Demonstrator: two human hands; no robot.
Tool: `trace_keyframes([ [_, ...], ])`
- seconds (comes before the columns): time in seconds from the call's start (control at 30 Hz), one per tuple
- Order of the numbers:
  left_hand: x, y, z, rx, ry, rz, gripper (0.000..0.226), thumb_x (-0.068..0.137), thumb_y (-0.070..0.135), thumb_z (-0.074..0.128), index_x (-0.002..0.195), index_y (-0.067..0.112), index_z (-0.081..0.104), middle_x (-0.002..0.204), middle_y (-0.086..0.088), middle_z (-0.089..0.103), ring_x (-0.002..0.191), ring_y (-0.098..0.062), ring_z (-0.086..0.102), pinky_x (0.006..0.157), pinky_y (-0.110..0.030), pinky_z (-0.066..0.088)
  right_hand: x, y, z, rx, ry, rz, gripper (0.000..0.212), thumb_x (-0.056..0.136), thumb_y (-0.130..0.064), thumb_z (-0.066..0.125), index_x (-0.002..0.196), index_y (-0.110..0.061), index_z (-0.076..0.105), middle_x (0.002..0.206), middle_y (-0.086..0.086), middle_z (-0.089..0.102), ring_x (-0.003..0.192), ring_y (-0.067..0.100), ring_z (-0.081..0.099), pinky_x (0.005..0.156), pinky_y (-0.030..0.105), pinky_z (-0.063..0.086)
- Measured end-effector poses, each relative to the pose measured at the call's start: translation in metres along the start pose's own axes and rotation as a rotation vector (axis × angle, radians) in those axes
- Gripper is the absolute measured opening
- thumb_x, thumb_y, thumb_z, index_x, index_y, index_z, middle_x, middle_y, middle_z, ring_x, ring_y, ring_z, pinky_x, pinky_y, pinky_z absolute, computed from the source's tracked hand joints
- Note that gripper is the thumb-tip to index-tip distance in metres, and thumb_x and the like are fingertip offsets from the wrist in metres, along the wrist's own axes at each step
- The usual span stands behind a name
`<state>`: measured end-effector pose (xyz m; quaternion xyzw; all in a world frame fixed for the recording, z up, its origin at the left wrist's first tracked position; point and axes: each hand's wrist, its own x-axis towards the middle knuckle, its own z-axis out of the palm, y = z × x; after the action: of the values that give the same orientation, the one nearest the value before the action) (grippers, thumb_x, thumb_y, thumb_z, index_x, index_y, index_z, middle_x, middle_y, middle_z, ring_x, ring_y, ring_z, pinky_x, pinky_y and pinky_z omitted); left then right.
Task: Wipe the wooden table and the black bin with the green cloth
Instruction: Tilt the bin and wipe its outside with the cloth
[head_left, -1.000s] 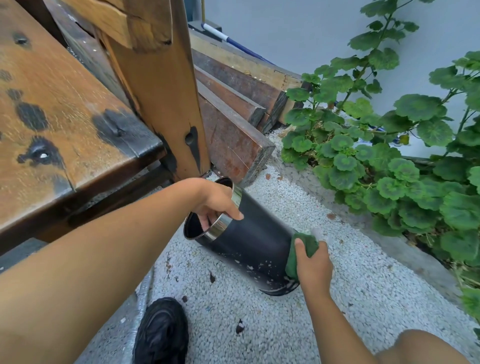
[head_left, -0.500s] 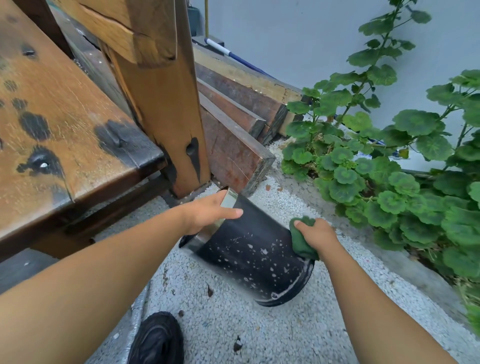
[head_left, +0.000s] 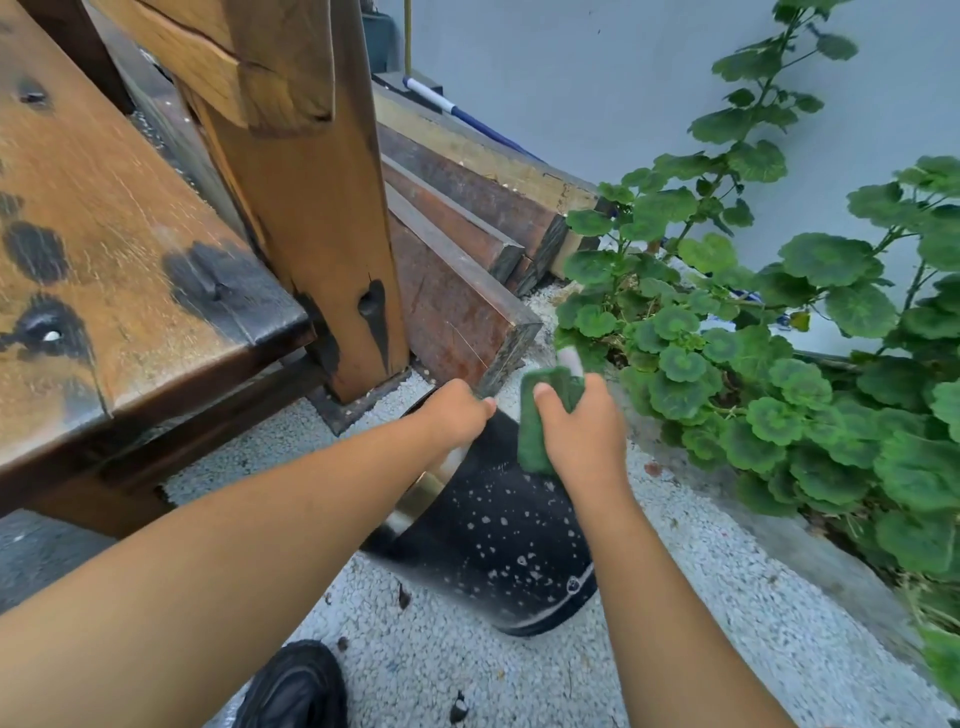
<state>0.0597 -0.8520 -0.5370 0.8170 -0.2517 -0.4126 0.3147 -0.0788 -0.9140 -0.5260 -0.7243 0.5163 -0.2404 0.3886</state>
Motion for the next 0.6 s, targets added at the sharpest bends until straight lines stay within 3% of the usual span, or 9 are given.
trace_keyframes([
  [0.07, -0.001, -0.005, 0.000, -0.071, 0.009, -0.006, 0.035, 0.102, 0.026, 0.049, 0.073, 0.007, 0.047, 0.073, -0.011, 0.045, 0.069, -0.020, 0.041, 0.070, -0.032, 0.030, -0.004, -0.006, 0.019, -0.037, -0.061, 0.013, 0.026, 0.095, -0.041, 0.059, 0.101, -0.017, 0.052, 0.083, -0.005, 0.057, 0.071, 0.013, 0.056, 0.054, 0.029, 0.038],
  [0.17, -0.004, -0.011, -0.002, -0.110, 0.057, 0.012, 0.035, 0.104, 0.030, 0.039, 0.076, 0.011, 0.048, 0.083, -0.009, 0.047, 0.076, -0.019, 0.043, 0.063, -0.032, 0.032, -0.014, -0.003, 0.046, -0.063, -0.111, 0.053, 0.031, 0.094, -0.045, 0.058, 0.102, -0.017, 0.050, 0.085, -0.003, 0.057, 0.077, 0.020, 0.059, 0.058, 0.033, 0.043],
  [0.27, 0.000, -0.022, -0.002, -0.114, 0.059, 0.089, 0.073, 0.092, 0.064, 0.026, 0.092, 0.000, 0.061, 0.083, -0.003, 0.057, 0.078, -0.020, 0.054, 0.070, -0.036, 0.040, -0.019, 0.000, 0.062, -0.140, -0.028, 0.035, 0.038, 0.090, -0.053, 0.054, 0.104, -0.019, 0.049, 0.091, -0.002, 0.058, 0.082, 0.022, 0.059, 0.068, 0.038, 0.051],
  [0.33, 0.004, -0.031, -0.002, -0.091, 0.062, 0.126, 0.086, 0.085, 0.075, 0.027, 0.099, -0.004, 0.061, 0.084, -0.003, 0.059, 0.079, -0.023, 0.056, 0.075, -0.038, 0.045, -0.018, 0.002, 0.065, -0.199, 0.004, 0.003, 0.041, 0.088, -0.057, 0.051, 0.103, -0.019, 0.049, 0.095, 0.000, 0.057, 0.086, 0.024, 0.057, 0.072, 0.041, 0.052],
  [0.4, -0.010, -0.025, -0.003, -0.075, 0.068, 0.092, 0.067, 0.092, 0.068, 0.033, 0.094, 0.004, 0.057, 0.091, -0.005, 0.058, 0.086, -0.023, 0.057, 0.082, -0.041, 0.046, -0.014, 0.006, 0.065, -0.232, -0.018, 0.001, 0.042, 0.088, -0.057, 0.050, 0.106, -0.019, 0.050, 0.099, 0.001, 0.057, 0.090, 0.025, 0.057, 0.071, 0.039, 0.049],
  [0.5, -0.018, -0.024, -0.006, -0.005, 0.067, 0.074, 0.036, 0.101, 0.053, 0.039, 0.094, 0.018, 0.047, 0.091, 0.003, 0.049, 0.094, -0.020, 0.047, 0.080, -0.036, 0.037, -0.003, 0.016, 0.062, -0.313, -0.080, 0.028, 0.045, 0.090, -0.058, 0.051, 0.111, -0.018, 0.050, 0.102, 0.002, 0.057, 0.093, 0.026, 0.057, 0.068, 0.037, 0.043],
  [0.57, -0.016, -0.029, -0.008, 0.031, 0.034, 0.068, 0.033, 0.101, 0.050, 0.041, 0.117, 0.022, 0.047, 0.109, 0.011, 0.052, 0.114, -0.020, 0.045, 0.087, -0.029, 0.030, 0.004, 0.027, 0.057, -0.350, -0.107, 0.066, 0.047, 0.090, -0.059, 0.052, 0.111, -0.017, 0.051, 0.103, 0.003, 0.058, 0.092, 0.027, 0.058, 0.069, 0.038, 0.046],
  [0.6, -0.017, -0.032, -0.009, 0.038, 0.020, 0.064, 0.050, 0.101, 0.050, 0.042, 0.139, 0.016, 0.039, 0.133, 0.004, 0.050, 0.128, -0.023, 0.042, 0.090, -0.029, 0.029, 0.007, 0.035, 0.055, -0.364, -0.114, 0.086, 0.048, 0.090, -0.060, 0.052, 0.111, -0.017, 0.052, 0.103, 0.004, 0.059, 0.092, 0.028, 0.059, 0.070, 0.039, 0.047],
])
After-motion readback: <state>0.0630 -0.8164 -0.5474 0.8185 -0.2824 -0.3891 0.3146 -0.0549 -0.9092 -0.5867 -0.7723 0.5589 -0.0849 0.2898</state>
